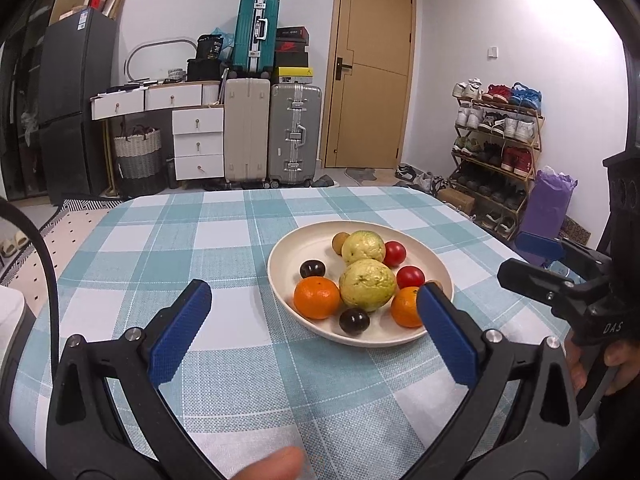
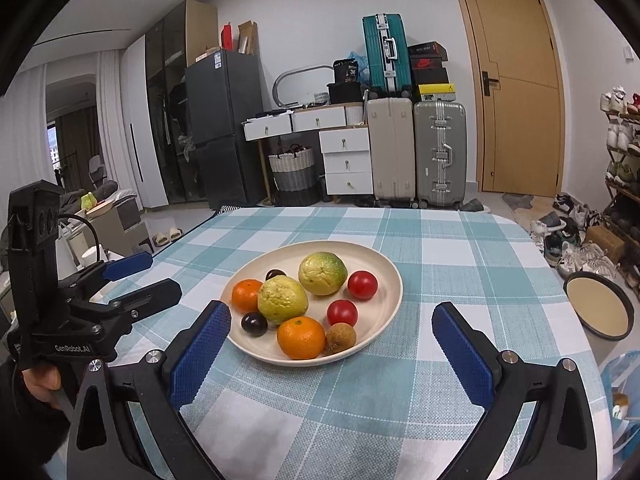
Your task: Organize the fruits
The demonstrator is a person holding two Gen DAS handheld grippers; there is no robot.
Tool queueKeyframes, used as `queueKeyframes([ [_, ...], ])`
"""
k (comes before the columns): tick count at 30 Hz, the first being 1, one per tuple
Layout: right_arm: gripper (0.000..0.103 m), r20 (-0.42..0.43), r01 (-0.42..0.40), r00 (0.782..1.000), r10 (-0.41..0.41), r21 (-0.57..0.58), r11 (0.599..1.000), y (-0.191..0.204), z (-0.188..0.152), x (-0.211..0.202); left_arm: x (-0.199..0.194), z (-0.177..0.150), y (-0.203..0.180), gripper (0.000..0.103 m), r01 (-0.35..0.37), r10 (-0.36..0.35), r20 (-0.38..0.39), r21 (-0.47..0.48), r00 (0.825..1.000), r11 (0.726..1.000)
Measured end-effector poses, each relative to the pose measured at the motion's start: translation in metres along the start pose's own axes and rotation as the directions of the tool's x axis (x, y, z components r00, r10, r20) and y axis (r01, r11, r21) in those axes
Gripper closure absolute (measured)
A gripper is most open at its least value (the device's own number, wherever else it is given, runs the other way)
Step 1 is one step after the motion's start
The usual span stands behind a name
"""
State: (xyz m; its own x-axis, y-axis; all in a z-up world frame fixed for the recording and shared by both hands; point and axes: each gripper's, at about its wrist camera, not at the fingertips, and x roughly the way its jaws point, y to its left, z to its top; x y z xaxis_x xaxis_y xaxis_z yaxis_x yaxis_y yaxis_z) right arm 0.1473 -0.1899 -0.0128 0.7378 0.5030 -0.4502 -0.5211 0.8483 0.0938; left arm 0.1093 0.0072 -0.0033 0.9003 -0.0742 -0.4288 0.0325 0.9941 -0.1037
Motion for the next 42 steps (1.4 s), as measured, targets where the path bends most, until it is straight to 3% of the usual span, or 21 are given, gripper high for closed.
queueKeyframes([
  [9,0.0,0.011,0.014,1.0,-0.013,-0.053,0.998,0.0086,-0.0046,0.0,0.0009,0.002,0.0059,0.001,0.016,-0.016,-0.002,-0.026,1.0,1.0],
  [42,0.0,0.025,0.018,1.0,-0.016,-0.041,0.999,0.006,-0.0045,-0.0023,0.0017,0.0019,0.0048,0.001,0.025,-0.025,0.011,-0.017,1.0,1.0],
])
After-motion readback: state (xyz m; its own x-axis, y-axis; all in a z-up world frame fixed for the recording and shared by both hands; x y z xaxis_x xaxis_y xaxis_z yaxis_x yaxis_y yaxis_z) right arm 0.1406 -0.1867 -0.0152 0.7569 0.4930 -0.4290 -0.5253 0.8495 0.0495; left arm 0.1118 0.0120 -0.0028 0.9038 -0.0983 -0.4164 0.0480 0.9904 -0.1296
